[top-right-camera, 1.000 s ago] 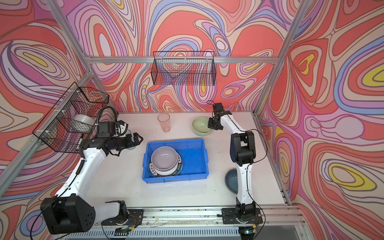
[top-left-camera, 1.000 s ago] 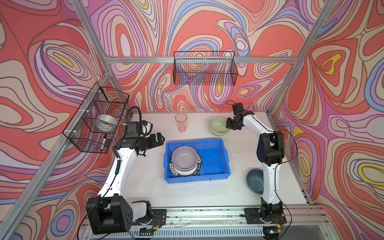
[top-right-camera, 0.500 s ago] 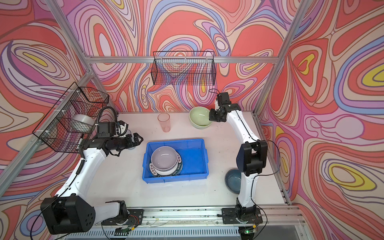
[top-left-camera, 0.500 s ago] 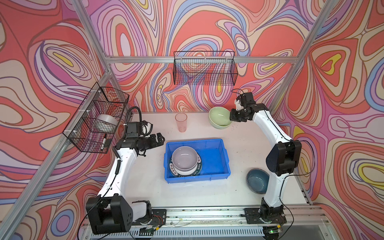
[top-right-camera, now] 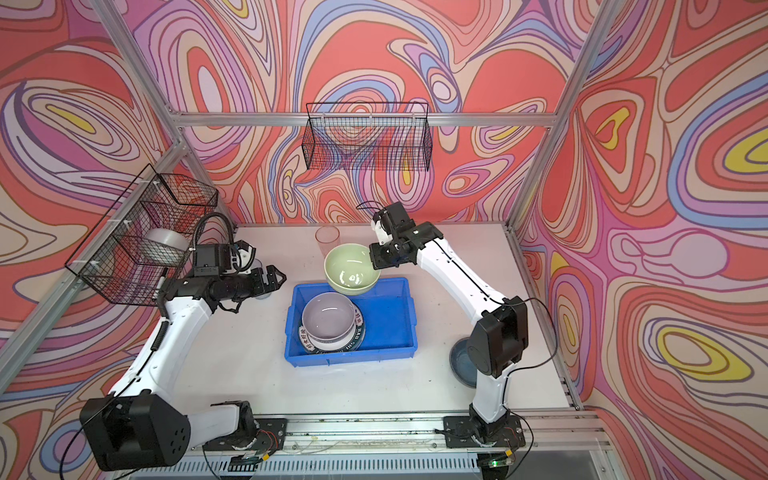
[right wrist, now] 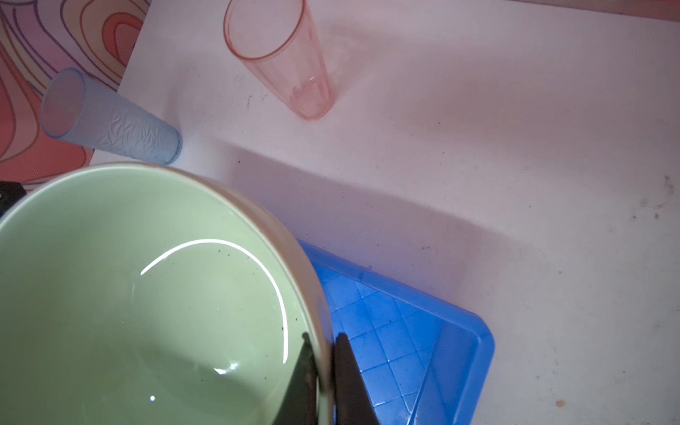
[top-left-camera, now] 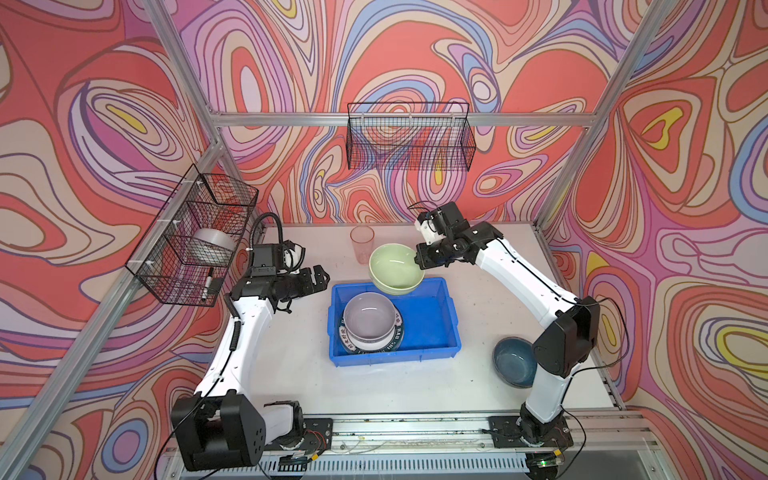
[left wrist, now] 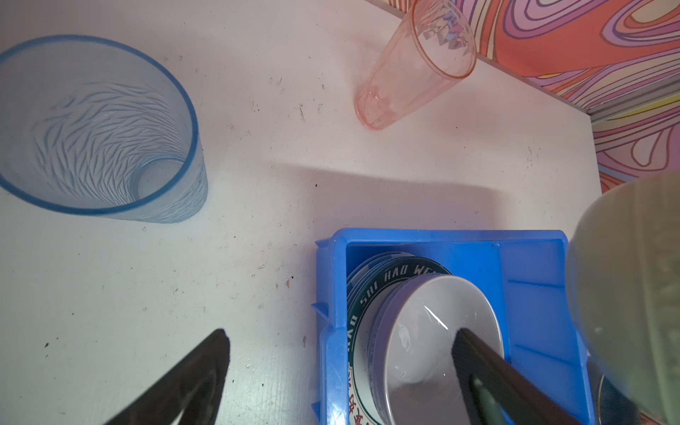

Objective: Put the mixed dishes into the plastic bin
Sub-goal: 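Lift the pale green bowl with the right gripper and carry it over the bin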

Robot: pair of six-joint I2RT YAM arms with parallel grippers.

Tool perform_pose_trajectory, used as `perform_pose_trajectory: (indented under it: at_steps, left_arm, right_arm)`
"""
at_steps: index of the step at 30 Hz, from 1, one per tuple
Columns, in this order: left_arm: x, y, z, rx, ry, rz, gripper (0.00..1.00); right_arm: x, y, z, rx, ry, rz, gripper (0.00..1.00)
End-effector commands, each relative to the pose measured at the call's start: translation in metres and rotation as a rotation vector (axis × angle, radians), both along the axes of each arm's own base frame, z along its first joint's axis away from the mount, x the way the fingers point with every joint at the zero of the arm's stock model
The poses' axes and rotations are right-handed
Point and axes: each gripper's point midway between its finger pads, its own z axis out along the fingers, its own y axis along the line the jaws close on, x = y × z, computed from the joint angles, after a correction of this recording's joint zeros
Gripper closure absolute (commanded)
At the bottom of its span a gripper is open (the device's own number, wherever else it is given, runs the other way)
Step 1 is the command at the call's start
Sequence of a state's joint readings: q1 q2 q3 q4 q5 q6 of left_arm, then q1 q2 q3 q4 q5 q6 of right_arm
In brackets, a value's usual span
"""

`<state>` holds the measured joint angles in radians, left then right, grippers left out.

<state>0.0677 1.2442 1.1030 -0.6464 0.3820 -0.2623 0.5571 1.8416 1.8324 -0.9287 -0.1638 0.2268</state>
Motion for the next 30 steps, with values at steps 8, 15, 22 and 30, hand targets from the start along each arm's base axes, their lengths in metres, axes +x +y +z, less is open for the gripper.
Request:
perform_pose_trajectory:
  at_steps: [8, 15, 22, 30]
  left_arm:
    - [-0.002, 0.002, 0.004, -0.002, -0.025, 0.001, 0.02]
    - [-0.002, 0.001, 0.003, -0.008, -0.024, -0.002, 0.02]
    - [-0.003, 0.000, 0.002, -0.014, -0.018, -0.009, 0.02]
    - [-0.003, -0.001, 0.001, -0.017, -0.015, -0.009, 0.02]
  right_arm:
    - [-0.033, 0.051, 0.015, 0.093, -0.069, 0.104, 1.00]
    - [-0.051, 0.072, -0.003, 0.059, -0.069, 0.152, 1.00]
    - [-0.057, 0.088, -0.021, 0.014, -0.080, 0.171, 1.00]
    - [-0.055, 0.093, -0.036, -0.024, -0.086, 0.165, 1.00]
